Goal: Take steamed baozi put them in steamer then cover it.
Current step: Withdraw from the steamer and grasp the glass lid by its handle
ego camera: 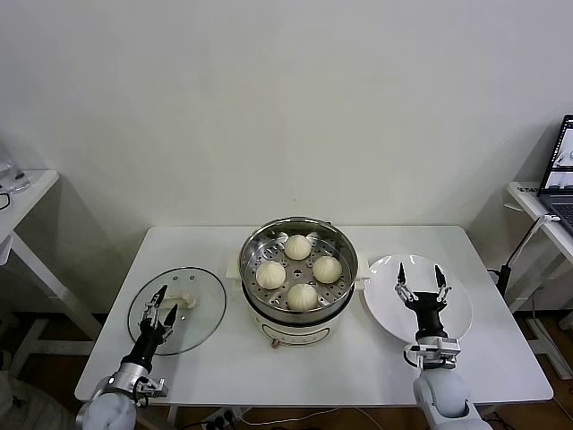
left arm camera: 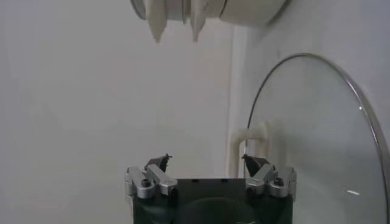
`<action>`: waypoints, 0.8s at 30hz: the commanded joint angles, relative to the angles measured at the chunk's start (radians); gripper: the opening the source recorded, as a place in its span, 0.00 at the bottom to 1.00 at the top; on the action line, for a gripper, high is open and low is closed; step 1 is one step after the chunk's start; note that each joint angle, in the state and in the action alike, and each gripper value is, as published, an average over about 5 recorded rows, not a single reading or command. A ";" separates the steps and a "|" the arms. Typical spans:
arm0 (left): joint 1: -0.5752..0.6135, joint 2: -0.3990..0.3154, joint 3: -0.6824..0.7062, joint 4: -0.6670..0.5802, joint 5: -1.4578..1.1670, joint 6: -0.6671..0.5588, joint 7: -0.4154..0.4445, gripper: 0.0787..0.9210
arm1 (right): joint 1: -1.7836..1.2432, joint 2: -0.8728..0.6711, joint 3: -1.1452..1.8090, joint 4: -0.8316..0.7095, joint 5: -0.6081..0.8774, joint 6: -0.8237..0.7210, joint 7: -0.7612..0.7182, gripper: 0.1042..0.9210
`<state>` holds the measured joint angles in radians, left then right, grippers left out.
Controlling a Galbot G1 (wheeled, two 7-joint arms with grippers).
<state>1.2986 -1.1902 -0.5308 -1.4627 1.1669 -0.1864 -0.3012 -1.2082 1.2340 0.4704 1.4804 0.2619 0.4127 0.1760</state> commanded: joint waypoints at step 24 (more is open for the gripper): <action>-0.160 -0.034 0.053 0.167 0.065 0.077 -0.002 0.85 | -0.024 0.042 0.018 0.001 -0.036 0.015 -0.018 0.88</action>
<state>1.1630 -1.2210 -0.4832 -1.3350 1.2170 -0.1207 -0.3075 -1.2302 1.2737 0.4859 1.4768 0.2293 0.4265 0.1594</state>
